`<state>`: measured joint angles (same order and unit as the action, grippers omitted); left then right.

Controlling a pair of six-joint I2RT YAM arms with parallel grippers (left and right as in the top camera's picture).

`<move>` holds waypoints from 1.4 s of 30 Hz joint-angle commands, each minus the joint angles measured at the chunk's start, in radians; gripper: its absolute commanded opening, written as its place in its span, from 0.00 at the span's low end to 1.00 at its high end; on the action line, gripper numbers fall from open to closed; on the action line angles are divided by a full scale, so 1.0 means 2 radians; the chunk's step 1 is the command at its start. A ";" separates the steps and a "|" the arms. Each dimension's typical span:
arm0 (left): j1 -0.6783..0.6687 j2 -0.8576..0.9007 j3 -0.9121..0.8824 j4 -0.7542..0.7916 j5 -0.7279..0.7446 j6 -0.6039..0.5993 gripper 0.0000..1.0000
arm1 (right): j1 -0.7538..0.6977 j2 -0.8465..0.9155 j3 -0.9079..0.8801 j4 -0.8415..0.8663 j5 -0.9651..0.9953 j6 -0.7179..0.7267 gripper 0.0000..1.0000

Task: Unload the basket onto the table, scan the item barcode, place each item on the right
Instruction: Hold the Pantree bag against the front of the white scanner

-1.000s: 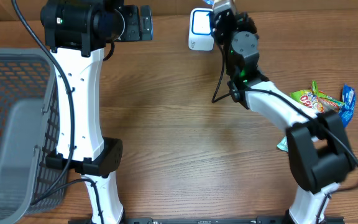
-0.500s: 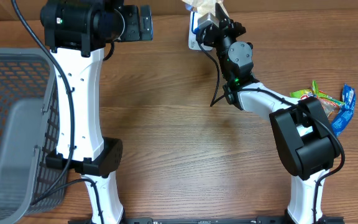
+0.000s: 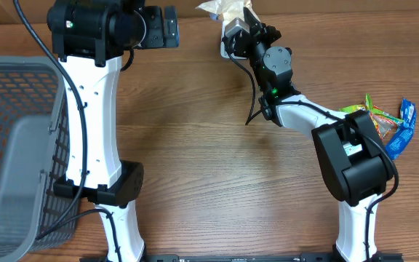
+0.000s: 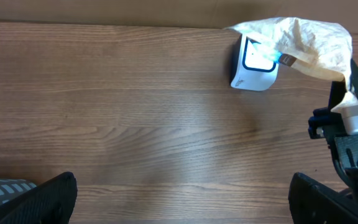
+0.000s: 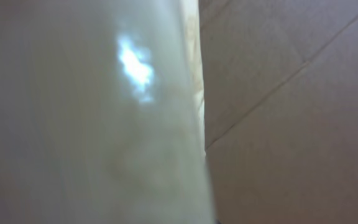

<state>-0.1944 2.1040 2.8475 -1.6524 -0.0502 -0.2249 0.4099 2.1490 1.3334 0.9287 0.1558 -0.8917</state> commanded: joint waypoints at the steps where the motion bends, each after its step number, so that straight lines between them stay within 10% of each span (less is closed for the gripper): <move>1: 0.002 0.000 0.001 0.002 -0.004 0.010 1.00 | -0.004 0.003 0.021 0.017 -0.004 -0.002 0.04; 42: 0.002 0.000 0.001 0.002 -0.005 0.010 0.99 | -0.036 0.088 0.123 -0.035 -0.049 -0.002 0.06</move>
<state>-0.1944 2.1040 2.8475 -1.6524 -0.0502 -0.2249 0.3408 2.3241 1.5467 0.8505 0.0589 -0.8974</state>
